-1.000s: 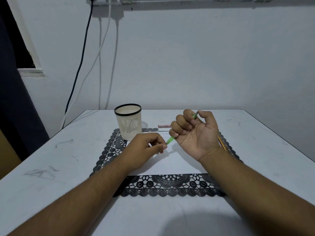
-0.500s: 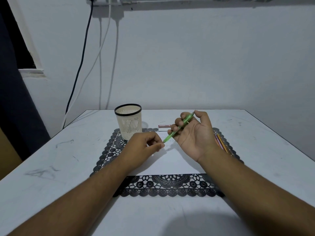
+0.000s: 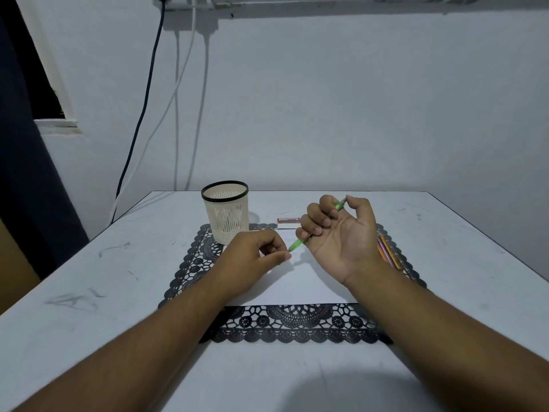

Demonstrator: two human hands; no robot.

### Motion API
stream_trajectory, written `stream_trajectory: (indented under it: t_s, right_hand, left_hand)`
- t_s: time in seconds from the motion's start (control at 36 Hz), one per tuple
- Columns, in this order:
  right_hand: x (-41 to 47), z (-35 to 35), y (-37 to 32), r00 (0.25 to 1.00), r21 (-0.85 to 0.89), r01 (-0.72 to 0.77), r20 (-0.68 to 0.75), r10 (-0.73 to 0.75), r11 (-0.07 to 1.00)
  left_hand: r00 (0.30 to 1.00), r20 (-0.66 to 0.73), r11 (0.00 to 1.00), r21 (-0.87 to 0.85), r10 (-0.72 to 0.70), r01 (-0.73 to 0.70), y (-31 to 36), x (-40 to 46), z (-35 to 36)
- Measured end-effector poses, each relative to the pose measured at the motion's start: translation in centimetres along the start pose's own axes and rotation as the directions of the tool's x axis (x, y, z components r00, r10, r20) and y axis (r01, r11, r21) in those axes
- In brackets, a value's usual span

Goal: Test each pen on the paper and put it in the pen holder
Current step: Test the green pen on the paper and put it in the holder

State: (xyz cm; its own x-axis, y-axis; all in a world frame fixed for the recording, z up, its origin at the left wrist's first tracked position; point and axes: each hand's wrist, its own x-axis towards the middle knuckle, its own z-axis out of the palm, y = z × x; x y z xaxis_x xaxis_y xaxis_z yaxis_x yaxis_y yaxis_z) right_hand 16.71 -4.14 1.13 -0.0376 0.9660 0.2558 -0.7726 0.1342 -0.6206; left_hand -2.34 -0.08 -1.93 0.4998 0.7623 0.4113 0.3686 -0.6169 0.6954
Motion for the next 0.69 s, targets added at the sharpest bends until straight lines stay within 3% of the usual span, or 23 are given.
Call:
stream_trajectory:
  t_s: [0.69]
  right_hand:
    - [0.11, -0.17, -0.10, 0.994, 0.008, -0.009, 0.109, 0.008, 1.000]
  left_hand:
    - [1.000, 0.012, 0.996, -0.088, -0.011, 0.012, 0.03, -0.06, -0.16]
